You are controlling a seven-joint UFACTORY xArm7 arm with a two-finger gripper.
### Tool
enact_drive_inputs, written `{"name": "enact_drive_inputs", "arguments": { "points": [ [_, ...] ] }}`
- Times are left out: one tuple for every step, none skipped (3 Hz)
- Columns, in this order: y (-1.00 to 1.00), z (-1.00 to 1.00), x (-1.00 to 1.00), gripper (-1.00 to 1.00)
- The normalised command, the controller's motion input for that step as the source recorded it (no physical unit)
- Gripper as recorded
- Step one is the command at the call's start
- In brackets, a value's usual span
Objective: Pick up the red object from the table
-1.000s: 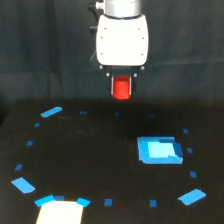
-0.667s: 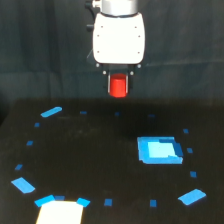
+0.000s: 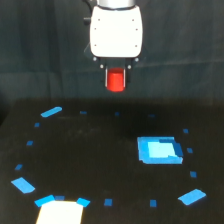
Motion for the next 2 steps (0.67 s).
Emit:
{"name": "enact_drive_inputs", "arguments": {
  "points": [
    [0.34, -0.28, -0.28, -1.00],
    [0.19, -0.03, 0.09, -1.00]
  ]
}}
